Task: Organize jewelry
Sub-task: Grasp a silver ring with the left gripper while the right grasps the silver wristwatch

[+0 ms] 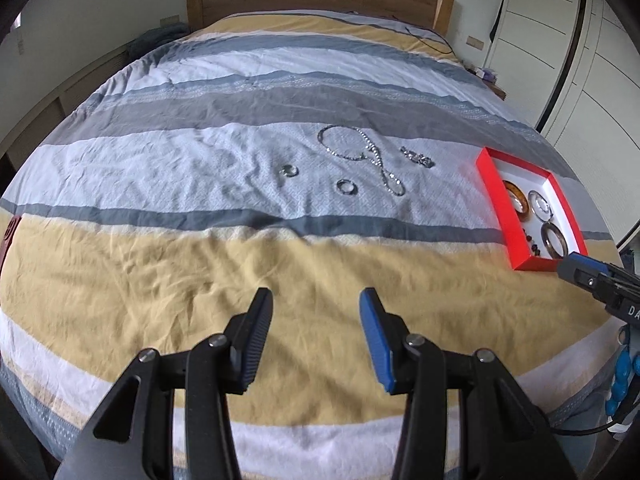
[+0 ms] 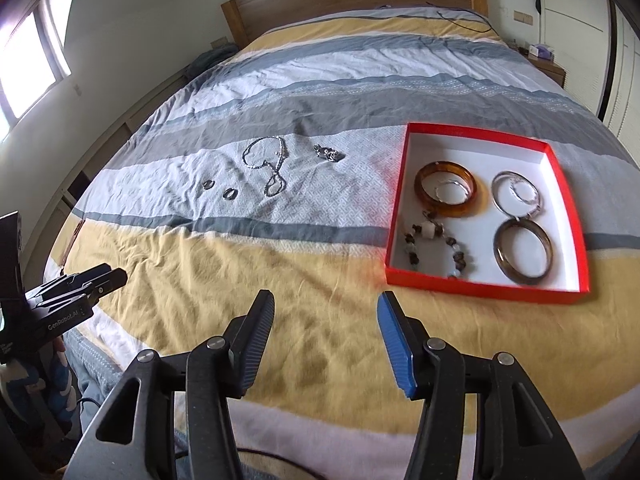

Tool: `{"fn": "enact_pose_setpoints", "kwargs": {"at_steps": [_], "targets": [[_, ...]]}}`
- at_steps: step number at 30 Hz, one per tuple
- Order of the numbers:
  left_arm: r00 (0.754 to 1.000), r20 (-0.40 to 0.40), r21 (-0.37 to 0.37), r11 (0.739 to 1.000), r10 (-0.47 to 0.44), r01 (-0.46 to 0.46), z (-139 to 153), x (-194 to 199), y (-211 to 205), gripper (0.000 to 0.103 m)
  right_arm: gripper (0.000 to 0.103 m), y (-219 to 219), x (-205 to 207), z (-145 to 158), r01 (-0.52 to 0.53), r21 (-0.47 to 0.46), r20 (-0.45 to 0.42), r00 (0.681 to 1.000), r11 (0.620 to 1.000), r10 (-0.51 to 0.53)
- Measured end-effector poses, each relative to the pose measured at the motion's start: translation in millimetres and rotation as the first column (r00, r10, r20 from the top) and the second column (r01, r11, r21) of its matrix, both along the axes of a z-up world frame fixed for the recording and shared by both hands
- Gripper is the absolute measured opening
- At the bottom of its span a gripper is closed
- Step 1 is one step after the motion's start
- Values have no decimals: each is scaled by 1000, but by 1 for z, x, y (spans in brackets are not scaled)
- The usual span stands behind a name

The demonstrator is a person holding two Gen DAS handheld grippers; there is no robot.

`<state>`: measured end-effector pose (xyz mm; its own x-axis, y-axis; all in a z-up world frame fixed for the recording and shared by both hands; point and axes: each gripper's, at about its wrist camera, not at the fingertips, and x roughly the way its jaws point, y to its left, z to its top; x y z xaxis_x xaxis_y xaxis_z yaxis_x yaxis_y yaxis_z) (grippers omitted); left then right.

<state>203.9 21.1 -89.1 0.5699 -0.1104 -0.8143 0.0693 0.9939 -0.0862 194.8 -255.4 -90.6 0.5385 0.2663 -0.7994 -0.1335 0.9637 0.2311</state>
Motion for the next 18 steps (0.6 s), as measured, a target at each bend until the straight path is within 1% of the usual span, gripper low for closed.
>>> {"fn": "enact_pose_setpoints", "kwargs": {"at_steps": [5, 10, 13, 18], "targets": [[998, 13, -32, 998, -53, 54, -9, 48, -7, 43, 56, 5, 44, -3, -27, -4, 7, 1000, 1000, 27], [994, -9, -69, 992, -106, 105, -28, 97, -18, 43, 56, 10, 94, -7, -54, -10, 12, 998, 998, 55], [991, -25, -69, 989, -132, 130, -41, 120, -25, 43, 59, 13, 123, -12, -73, -5, 4, 997, 997, 73], [990, -56, -62, 990, -129, 126, -62, 147, -27, 43, 59, 19, 163, -26, -103, 0, -31, 994, 995, 103]]}}
